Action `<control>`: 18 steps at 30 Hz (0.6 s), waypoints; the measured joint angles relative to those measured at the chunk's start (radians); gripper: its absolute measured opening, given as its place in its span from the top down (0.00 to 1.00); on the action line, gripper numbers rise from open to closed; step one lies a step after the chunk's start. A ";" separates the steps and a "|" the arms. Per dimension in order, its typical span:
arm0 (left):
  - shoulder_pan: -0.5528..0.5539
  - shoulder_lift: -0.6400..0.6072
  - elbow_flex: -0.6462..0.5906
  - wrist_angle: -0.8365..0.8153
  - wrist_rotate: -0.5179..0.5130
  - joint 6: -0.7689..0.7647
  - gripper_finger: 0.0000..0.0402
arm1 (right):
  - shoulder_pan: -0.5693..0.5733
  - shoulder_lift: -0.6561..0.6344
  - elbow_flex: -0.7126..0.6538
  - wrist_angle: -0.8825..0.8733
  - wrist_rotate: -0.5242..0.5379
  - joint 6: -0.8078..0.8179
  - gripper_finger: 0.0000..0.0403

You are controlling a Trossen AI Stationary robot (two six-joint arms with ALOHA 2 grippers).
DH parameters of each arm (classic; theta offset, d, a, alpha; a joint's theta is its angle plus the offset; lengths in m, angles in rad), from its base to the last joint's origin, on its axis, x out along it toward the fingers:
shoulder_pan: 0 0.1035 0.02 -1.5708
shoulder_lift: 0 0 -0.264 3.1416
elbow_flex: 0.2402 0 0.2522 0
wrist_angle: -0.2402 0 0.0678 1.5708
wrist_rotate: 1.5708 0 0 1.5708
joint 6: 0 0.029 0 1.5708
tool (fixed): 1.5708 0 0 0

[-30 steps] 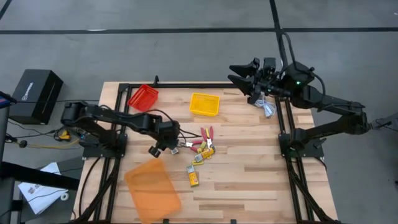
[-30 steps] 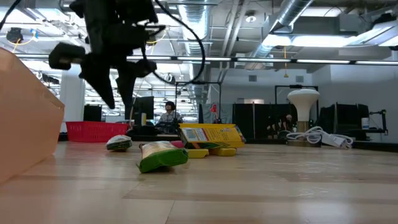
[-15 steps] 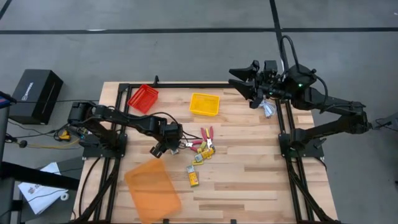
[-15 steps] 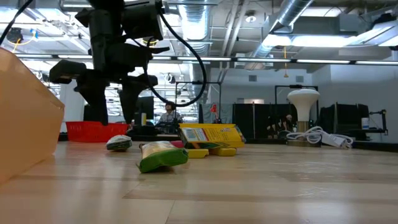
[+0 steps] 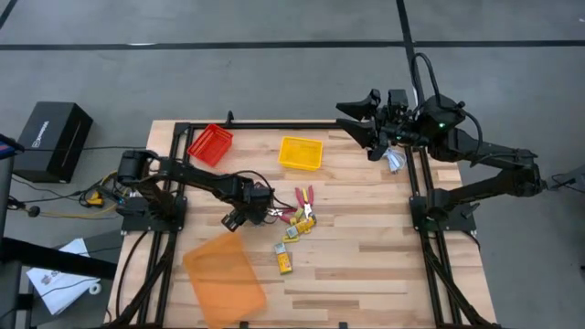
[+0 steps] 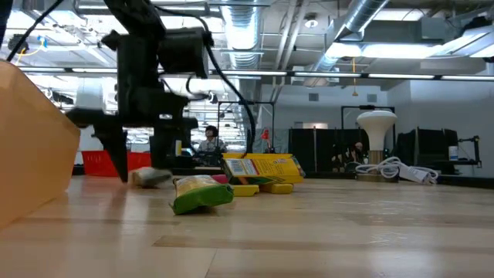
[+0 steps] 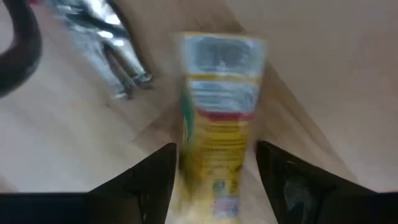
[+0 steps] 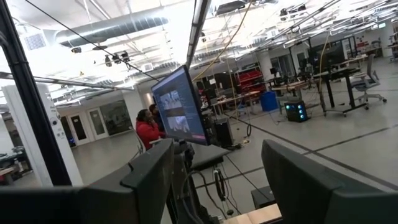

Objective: Pick & Place School Supplies
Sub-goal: Put the yellow crayon box into the orange bin

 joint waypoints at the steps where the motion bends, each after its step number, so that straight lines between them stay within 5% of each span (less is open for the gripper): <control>1: 0.000 0.011 0.002 0.004 0.001 0.000 0.47 | 0.000 0.000 0.000 0.003 0.000 0.000 0.42; 6: 0.016 0.065 0.007 -0.003 0.015 -0.050 0.55 | 0.000 0.000 0.000 0.009 0.000 0.000 0.42; 12: 0.044 0.010 -0.001 0.062 -0.028 -0.158 0.87 | -0.001 -0.001 0.000 0.011 0.000 -0.009 0.42; 18: 0.082 -0.122 -0.001 0.043 -0.040 -0.336 0.86 | -0.009 -0.001 0.000 0.049 0.000 -0.048 0.42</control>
